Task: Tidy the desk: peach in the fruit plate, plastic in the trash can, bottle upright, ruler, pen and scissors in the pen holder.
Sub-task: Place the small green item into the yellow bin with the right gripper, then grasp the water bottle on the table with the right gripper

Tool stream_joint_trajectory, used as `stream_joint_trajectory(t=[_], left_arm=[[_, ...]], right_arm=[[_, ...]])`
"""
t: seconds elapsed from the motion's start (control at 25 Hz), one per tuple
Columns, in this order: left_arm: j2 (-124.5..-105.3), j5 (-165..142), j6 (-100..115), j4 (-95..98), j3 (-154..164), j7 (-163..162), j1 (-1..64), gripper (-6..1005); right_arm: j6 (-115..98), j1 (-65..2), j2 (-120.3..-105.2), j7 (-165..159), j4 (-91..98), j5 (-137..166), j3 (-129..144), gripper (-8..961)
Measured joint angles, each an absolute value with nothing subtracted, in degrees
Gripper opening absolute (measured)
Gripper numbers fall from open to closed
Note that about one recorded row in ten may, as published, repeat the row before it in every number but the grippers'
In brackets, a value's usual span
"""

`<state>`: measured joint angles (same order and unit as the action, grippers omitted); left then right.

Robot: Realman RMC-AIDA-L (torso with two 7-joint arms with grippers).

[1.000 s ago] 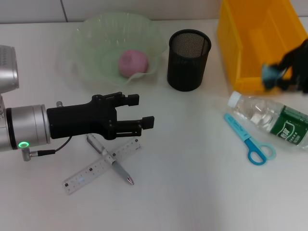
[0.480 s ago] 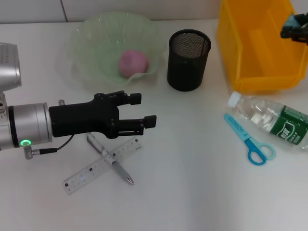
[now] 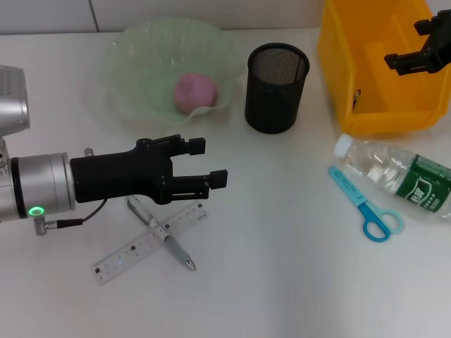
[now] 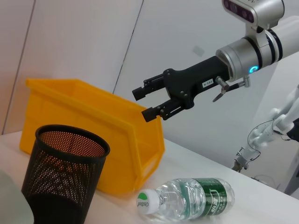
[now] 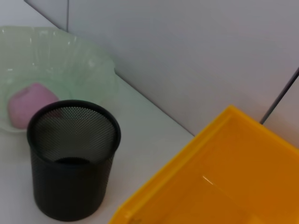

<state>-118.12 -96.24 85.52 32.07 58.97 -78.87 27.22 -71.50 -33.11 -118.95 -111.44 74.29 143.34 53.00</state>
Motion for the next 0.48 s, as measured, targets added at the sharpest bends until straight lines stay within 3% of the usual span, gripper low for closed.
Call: stream_joint_trajectory(t=[0.48], left_arm=[[-118.13,-96.3,85.6,32.2,59.1,-78.9,27.7,848]], right_arm=[[-94.9,-32.8,-118.75,-111.5,80.6,142.0,52.9,776]])
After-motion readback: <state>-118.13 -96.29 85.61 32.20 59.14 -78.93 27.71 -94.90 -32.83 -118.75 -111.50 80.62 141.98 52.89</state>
